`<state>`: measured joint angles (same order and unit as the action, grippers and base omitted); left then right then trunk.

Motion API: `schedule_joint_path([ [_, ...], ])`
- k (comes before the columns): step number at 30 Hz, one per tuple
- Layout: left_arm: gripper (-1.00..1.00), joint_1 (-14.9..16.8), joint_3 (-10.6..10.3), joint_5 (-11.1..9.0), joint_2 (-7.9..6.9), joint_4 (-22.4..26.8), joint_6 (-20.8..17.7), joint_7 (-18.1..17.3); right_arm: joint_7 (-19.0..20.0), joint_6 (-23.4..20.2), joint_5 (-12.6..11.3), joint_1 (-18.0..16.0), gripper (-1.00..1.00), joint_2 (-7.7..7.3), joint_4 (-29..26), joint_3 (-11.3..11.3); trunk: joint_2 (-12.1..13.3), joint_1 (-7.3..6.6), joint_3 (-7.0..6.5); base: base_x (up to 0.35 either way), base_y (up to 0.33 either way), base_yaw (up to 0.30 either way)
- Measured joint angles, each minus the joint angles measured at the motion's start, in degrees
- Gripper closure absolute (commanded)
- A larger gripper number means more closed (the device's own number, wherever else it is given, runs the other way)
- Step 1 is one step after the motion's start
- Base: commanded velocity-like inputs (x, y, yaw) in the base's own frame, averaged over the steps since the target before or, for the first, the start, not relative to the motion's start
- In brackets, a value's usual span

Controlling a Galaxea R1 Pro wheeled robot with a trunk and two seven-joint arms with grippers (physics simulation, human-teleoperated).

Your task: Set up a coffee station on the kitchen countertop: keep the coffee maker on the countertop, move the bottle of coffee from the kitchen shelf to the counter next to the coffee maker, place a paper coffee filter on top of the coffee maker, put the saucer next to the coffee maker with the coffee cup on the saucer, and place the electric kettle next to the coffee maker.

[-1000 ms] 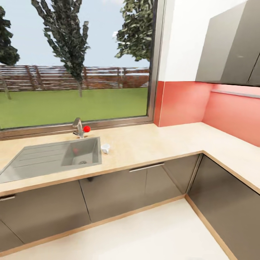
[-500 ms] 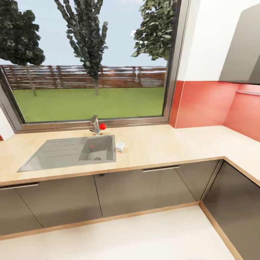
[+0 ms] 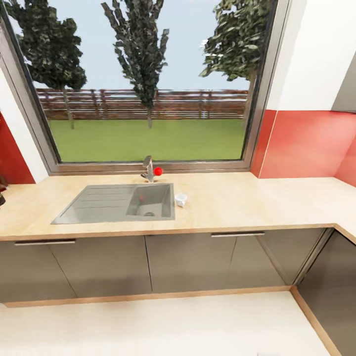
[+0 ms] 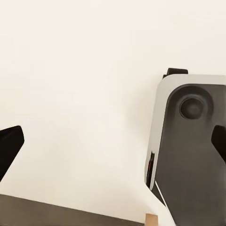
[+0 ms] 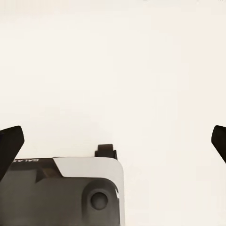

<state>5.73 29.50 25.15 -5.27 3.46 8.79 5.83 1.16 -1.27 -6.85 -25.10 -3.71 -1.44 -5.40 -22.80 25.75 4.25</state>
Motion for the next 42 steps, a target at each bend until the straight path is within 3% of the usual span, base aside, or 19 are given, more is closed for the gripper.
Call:
schedule_joint_path([
  [10,-1.00,0.0,0.0,0.0,0.00,0.0,-0.1,0.0,0.0,0.0,0.1,0.0,-1.00,-0.05,0.0,0.0,0.0,-0.01,0.01,0.032,-0.019,0.002],
  [34,-1.00,0.0,0.0,0.1,-0.15,0.1,-0.1,0.0,0.0,0.1,0.0,0.0,-1.00,0.16,-0.3,0.0,0.0,-0.02,0.72,0.230,-0.190,0.094],
  [38,-1.00,0.0,-0.1,0.1,-0.31,0.0,-0.2,0.0,0.0,0.6,-0.1,0.0,-1.00,1.80,-3.1,0.0,0.0,-0.01,0.72,0.147,-0.109,0.001],
  [42,-1.00,-0.1,-0.2,0.1,-0.32,-0.1,-0.3,0.0,-0.1,2.1,0.0,0.0,-1.00,4.95,-11.9,-0.1,0.0,0.00,0.72,0.030,-0.022,0.000],
])
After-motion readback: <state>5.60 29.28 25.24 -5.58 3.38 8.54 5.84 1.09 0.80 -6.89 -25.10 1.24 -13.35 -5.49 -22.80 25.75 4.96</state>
